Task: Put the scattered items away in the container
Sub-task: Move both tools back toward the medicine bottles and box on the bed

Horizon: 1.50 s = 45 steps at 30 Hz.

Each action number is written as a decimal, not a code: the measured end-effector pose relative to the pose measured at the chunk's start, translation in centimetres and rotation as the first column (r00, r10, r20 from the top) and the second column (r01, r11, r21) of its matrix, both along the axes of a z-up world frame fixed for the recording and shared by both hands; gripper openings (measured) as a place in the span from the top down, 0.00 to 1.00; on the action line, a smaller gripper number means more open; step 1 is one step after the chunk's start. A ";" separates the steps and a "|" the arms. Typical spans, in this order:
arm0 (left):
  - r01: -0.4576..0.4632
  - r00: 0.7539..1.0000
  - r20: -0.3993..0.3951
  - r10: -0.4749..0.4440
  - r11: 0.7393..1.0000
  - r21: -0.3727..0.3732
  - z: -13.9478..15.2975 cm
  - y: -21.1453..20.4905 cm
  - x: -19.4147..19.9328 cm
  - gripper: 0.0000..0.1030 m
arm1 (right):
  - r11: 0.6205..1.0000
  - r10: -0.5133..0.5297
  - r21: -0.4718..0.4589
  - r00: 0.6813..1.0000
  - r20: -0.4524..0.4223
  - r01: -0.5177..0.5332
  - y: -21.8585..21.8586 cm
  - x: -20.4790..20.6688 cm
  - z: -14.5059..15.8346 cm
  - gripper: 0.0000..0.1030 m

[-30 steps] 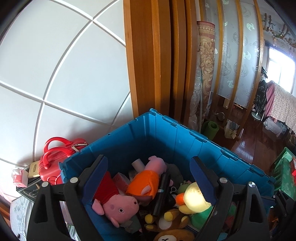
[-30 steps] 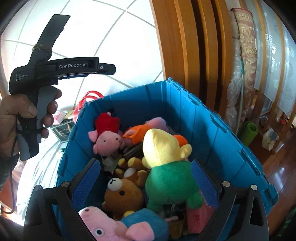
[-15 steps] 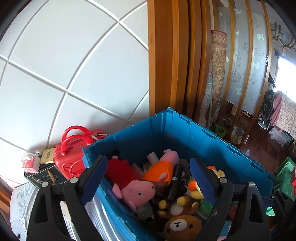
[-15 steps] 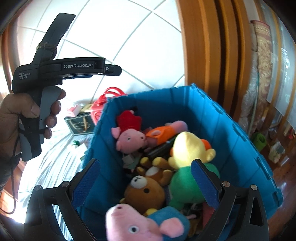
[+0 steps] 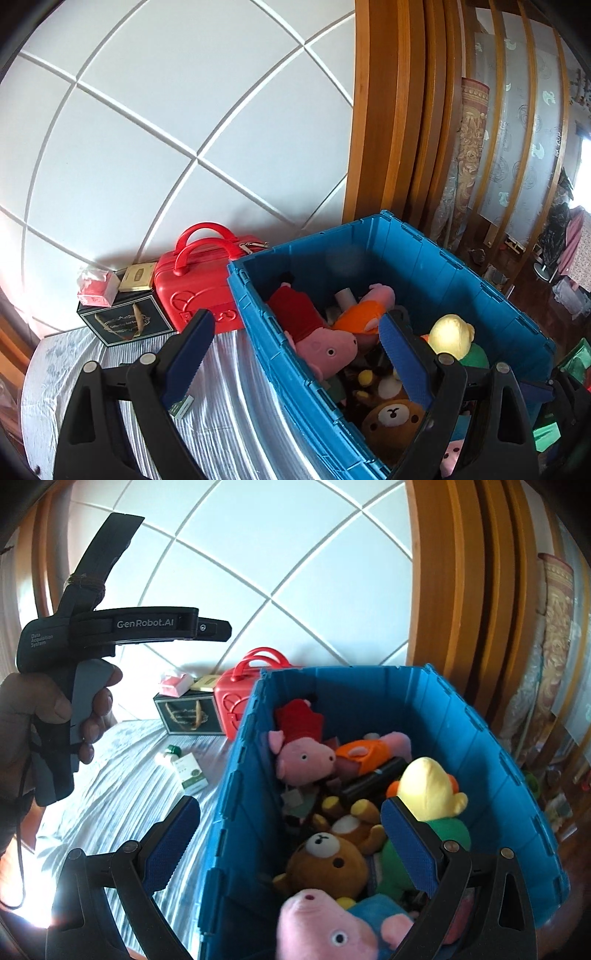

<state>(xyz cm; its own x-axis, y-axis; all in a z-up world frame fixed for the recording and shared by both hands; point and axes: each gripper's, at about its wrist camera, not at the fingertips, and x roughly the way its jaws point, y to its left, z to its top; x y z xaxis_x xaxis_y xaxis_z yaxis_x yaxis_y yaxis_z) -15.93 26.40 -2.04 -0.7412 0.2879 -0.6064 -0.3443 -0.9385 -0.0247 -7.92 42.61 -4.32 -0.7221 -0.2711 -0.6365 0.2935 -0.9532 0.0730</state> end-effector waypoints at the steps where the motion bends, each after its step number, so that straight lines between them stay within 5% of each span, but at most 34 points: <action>1: -0.006 1.000 0.002 0.006 1.000 0.001 -0.1 -0.6 0.2 0.12 | 1.000 0.007 0.002 1.000 0.002 -0.007 -0.5 0.1 -0.1 0.03; 30: -0.143 0.984 0.105 0.142 0.990 0.004 -5.9 -19.4 5.2 0.12 | 0.993 0.115 0.036 0.993 0.023 -0.116 -16.2 2.8 -1.6 0.02; 45: -0.230 0.952 0.203 0.227 0.973 -0.007 -10.9 -28.6 2.7 0.12 | 0.987 0.161 0.014 0.983 0.092 -0.163 -23.8 0.7 -5.0 0.01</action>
<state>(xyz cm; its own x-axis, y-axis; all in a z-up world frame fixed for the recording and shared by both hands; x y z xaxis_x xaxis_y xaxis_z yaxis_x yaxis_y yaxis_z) -13.21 -2.23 -12.94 -0.6513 0.1362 -0.7465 -0.1067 -0.9904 -0.0877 -7.22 18.81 -9.32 -0.6094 -0.3652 -0.7038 0.4372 -0.8953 0.0860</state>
